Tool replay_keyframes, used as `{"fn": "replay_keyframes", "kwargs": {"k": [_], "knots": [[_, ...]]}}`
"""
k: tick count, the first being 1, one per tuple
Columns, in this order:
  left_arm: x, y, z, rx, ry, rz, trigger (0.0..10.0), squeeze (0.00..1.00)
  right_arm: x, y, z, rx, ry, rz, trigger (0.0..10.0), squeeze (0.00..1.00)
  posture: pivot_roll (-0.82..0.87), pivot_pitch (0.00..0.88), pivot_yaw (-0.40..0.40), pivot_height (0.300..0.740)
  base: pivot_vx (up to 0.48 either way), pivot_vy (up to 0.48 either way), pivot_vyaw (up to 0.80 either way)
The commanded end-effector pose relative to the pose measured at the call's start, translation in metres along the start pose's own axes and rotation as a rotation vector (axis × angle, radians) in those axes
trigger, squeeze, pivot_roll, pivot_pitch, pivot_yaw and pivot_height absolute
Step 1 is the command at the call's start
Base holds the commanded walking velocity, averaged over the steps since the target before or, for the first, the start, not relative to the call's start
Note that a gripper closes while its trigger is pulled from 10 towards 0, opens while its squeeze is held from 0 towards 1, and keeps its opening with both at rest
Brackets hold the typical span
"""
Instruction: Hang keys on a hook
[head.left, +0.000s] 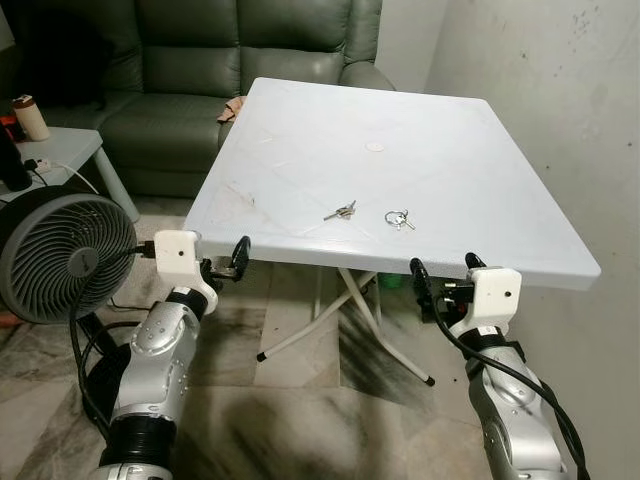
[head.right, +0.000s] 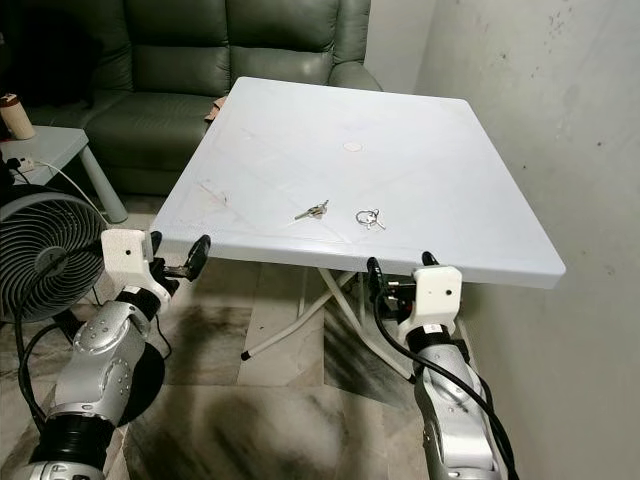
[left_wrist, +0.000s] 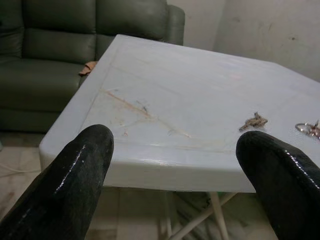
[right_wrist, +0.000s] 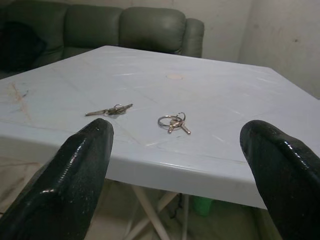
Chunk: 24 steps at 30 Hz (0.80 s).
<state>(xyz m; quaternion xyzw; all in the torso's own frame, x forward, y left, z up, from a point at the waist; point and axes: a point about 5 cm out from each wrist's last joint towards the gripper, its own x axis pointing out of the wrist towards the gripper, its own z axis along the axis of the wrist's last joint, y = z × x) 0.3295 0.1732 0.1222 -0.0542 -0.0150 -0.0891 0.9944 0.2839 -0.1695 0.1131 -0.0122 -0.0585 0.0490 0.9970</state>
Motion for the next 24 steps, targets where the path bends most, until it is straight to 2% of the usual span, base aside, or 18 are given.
{"fn": "replay_keyframes", "kwargs": {"k": [1,7,24], "knots": [[0.0043,-0.0043,0.0027,0.003,-0.002,-0.02,10.0,0.0,-0.0008,-0.0042,0.0038,0.006,-0.021,-0.025,10.0,0.0,0.06,0.0,-0.026,0.74,0.0,0.0,0.0],[0.0062,-0.0064,-0.0009,-0.006,0.03,-0.034,10.0,0.0,-0.0008,-0.0035,0.0026,0.001,-0.013,-0.016,10.0,0.0,0.06,0.0,-0.032,0.74,0.0,0.0,0.0],[0.0053,-0.0123,-0.0061,0.001,0.038,-0.054,10.0,0.0,0.0003,-0.0045,0.0019,-0.008,-0.007,0.003,10.0,0.0,0.07,0.0,-0.042,0.74,0.014,0.0,0.0]]}}
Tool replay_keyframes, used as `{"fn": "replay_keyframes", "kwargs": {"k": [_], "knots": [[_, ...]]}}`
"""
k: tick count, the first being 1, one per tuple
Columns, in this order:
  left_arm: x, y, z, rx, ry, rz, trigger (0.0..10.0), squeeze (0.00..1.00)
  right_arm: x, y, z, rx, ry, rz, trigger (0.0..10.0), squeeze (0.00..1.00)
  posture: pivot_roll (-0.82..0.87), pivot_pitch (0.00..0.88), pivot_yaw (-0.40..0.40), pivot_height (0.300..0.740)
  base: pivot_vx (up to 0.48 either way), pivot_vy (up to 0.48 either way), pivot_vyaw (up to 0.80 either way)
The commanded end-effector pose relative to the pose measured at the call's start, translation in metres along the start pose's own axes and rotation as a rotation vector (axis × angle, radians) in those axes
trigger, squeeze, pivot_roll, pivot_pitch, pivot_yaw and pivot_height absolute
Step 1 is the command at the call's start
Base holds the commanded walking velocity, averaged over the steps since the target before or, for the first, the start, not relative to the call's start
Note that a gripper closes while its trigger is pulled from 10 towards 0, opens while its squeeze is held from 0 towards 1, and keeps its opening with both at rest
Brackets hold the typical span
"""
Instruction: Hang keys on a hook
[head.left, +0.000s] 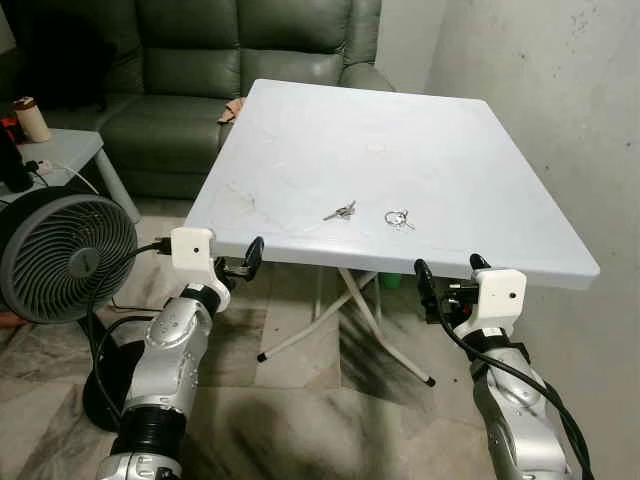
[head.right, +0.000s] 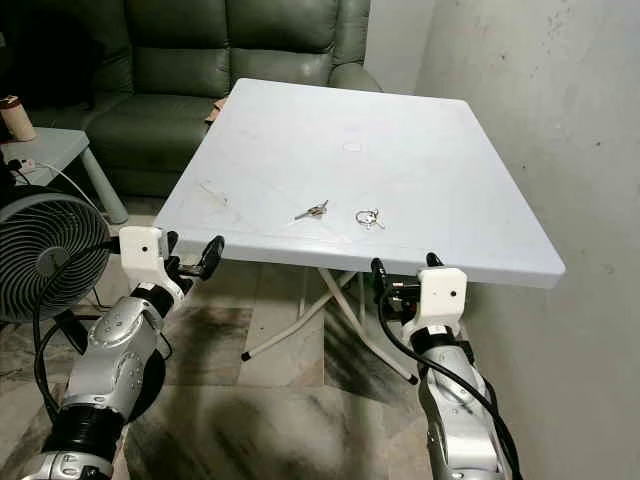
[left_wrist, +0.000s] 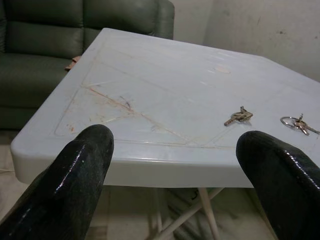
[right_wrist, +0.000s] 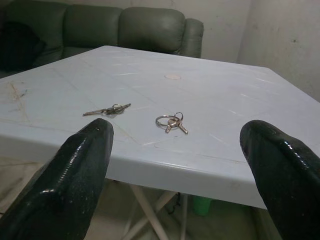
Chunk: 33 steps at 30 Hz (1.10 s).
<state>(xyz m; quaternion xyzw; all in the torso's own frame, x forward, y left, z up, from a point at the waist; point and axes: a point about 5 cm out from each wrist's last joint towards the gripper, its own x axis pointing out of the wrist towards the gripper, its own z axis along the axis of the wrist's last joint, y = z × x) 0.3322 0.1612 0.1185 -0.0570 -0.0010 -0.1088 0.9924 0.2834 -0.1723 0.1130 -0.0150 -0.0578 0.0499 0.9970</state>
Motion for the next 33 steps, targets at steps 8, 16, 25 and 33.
{"fn": "replay_keyframes", "kwargs": {"k": [8,16,25,33], "knots": [[0.0018,-0.0021,-0.0004,0.011,0.007,-0.026,10.0,0.0,0.0015,-0.0016,0.0017,-0.004,-0.008,0.002,10.0,0.0,0.07,0.0,-0.037,0.74,0.284,0.0,0.0],[0.0038,-0.0035,0.0005,0.007,0.004,-0.036,10.0,0.0,-0.0001,-0.0029,0.0014,-0.007,-0.008,-0.004,10.0,0.0,0.06,0.0,-0.032,0.74,0.323,0.0,0.0],[0.0042,-0.0042,0.0003,-0.002,0.006,-0.039,10.0,0.0,-0.0006,-0.0029,0.0018,-0.052,-0.001,0.011,10.0,0.0,0.06,0.0,-0.032,0.74,0.327,0.0,0.0],[0.005,-0.0052,0.0004,-0.001,0.003,-0.039,10.0,0.0,-0.0011,-0.0042,0.0041,-0.008,-0.021,0.009,10.0,0.0,0.06,0.0,-0.034,0.74,0.313,0.0,0.46]]}}
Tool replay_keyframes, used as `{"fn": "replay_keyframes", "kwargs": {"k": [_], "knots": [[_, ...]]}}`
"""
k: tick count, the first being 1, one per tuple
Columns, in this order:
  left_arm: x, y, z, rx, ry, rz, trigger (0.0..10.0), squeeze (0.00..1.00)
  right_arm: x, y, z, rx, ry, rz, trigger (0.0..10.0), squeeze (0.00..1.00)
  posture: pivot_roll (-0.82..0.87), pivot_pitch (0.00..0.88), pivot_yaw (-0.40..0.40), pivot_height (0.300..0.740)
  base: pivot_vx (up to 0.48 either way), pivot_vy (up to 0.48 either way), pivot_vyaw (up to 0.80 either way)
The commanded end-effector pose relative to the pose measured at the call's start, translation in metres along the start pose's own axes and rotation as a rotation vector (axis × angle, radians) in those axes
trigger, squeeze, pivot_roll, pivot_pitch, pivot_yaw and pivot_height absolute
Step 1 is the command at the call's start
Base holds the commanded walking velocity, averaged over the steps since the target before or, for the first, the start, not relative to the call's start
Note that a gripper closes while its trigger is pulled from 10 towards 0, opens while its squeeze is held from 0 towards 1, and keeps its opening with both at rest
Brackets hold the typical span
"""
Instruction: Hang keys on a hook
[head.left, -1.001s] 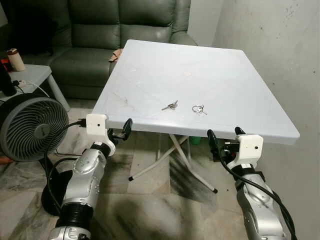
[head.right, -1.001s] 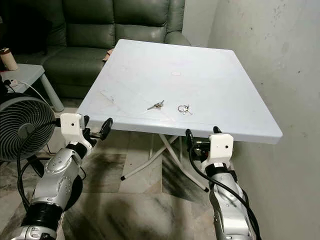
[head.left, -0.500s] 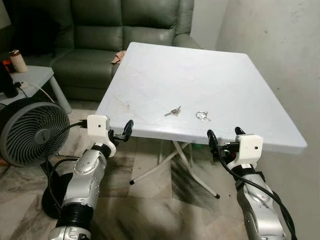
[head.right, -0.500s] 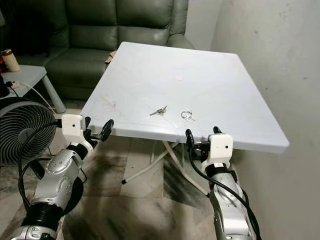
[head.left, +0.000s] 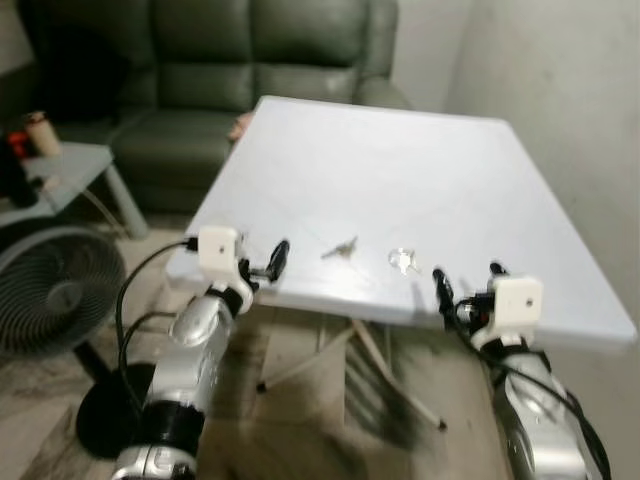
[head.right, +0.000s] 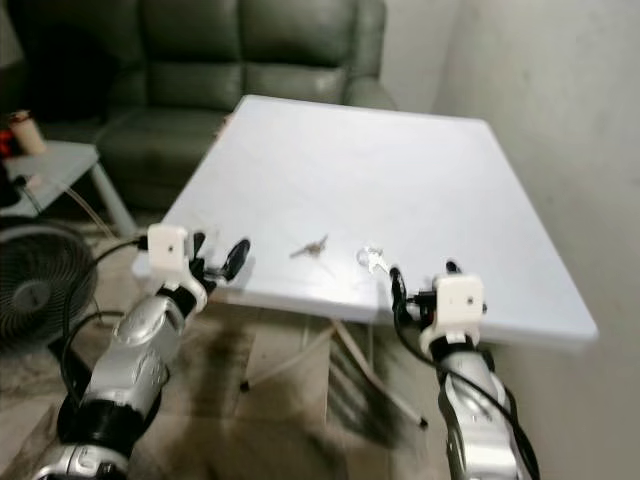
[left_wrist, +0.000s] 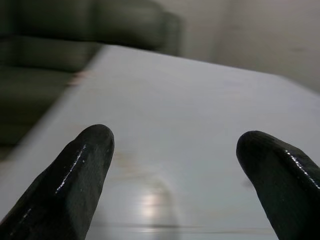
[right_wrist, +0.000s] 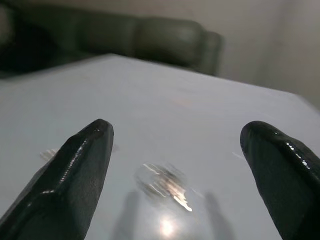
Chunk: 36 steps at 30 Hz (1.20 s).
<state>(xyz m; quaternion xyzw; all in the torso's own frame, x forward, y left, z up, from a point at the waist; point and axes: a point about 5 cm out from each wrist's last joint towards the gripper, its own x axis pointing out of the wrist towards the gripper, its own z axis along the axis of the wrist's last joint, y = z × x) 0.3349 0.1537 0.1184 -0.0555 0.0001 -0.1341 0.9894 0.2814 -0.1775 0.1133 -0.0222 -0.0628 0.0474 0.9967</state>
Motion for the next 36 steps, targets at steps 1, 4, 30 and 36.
{"fn": "replay_keyframes", "kwargs": {"k": [1,4,30,36], "knots": [[0.001,0.002,0.001,-0.011,-0.001,0.013,10.0,0.0,0.002,0.001,0.004,0.001,-0.011,0.015,10.0,0.0,0.06,0.0,-0.034,0.74,0.315,0.0,0.0],[0.001,0.001,0.001,0.005,-0.005,0.012,10.0,0.0,0.001,0.001,0.003,0.004,-0.011,0.016,10.0,0.0,0.05,0.0,-0.034,0.74,0.305,0.0,0.0],[-0.003,-0.01,-0.005,0.091,-0.028,-0.014,10.0,0.0,0.01,-0.004,0.007,-0.182,0.01,0.143,10.0,0.0,0.05,0.0,-0.042,0.74,0.11,0.0,0.0],[-0.006,-0.015,-0.013,0.095,-0.003,-0.034,10.0,0.0,0.015,0.004,0.006,-0.331,0.009,0.234,10.0,0.0,0.05,0.0,-0.045,0.74,0.0,0.0,0.0]]}}
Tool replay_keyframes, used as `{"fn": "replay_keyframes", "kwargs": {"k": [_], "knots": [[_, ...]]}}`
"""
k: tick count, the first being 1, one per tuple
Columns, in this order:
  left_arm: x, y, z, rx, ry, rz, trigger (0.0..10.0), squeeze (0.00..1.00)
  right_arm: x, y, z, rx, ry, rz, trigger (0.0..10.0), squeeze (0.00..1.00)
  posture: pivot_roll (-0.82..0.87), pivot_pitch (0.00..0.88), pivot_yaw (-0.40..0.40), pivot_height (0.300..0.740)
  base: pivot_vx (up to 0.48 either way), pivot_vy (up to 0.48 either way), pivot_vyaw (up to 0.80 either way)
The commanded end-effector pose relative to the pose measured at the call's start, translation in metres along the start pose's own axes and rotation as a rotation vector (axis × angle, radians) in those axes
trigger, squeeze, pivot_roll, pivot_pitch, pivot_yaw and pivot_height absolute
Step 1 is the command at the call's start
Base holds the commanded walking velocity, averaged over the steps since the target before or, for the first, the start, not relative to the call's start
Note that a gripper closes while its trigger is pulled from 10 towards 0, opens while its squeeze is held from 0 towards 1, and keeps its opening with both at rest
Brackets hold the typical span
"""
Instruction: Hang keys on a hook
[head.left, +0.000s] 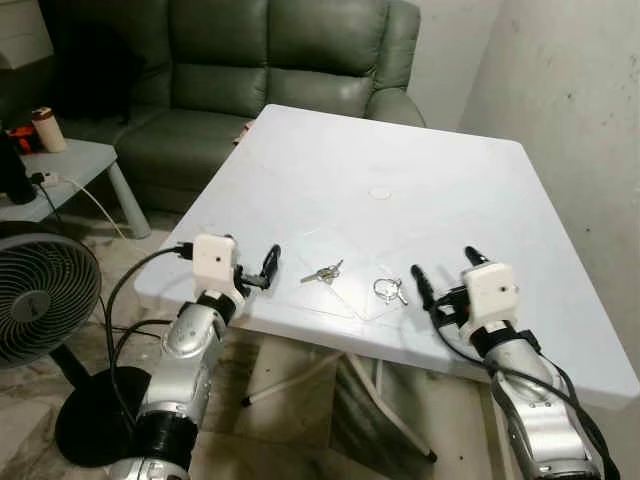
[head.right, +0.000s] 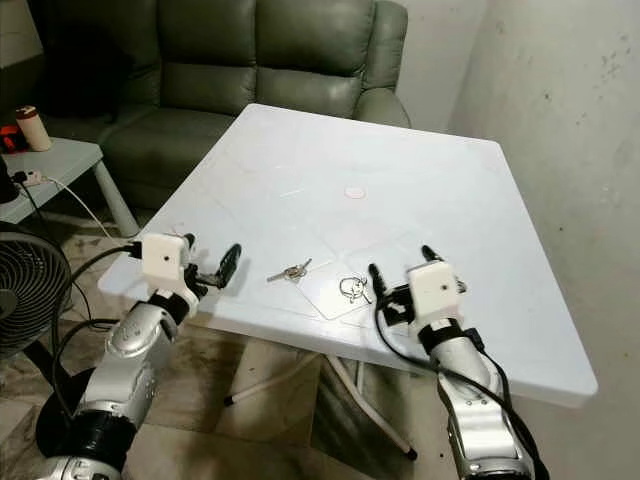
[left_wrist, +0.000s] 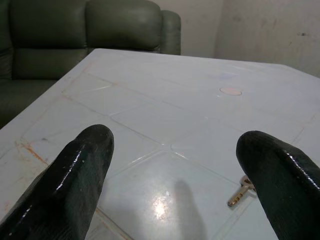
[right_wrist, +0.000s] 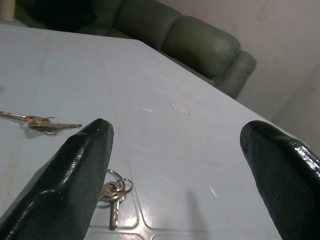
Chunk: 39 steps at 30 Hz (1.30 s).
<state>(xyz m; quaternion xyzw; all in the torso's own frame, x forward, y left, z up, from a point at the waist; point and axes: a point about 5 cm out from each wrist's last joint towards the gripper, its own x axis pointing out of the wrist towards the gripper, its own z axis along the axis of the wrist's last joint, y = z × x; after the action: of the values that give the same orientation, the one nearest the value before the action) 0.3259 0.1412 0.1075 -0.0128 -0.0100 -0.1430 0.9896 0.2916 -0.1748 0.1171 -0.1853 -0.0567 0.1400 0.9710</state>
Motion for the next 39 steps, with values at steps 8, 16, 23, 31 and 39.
{"fn": "replay_keyframes", "kwargs": {"k": [8,16,23,31,39], "knots": [[-0.004,-0.012,-0.001,0.011,-0.007,-0.046,10.0,0.0,0.014,0.006,0.004,-0.054,-0.004,0.09,10.0,0.0,0.06,0.017,-0.061,0.74,0.0,0.0,0.0],[-0.014,-0.024,-0.006,0.009,0.001,-0.084,10.0,0.0,0.023,0.009,0.006,0.055,0.027,0.103,10.0,0.0,0.07,0.062,-0.083,0.74,0.0,0.0,0.0],[-0.023,-0.035,-0.01,-0.003,0.016,-0.118,10.0,0.0,0.029,0.01,0.007,0.245,0.094,0.08,10.0,0.0,0.08,0.097,-0.095,0.74,0.0,0.0,0.0],[-0.033,-0.042,-0.008,0.005,0.022,-0.142,10.0,0.0,0.037,0.013,0.005,0.294,0.161,0.03,10.0,0.0,0.1,0.12,-0.099,0.74,0.0,0.0,0.0],[-0.038,-0.038,-0.005,0.013,0.029,-0.127,10.0,0.0,0.053,0.021,0.01,0.307,0.181,0.024,10.0,0.0,0.12,0.134,-0.102,0.74,0.0,0.0,0.0]]}}
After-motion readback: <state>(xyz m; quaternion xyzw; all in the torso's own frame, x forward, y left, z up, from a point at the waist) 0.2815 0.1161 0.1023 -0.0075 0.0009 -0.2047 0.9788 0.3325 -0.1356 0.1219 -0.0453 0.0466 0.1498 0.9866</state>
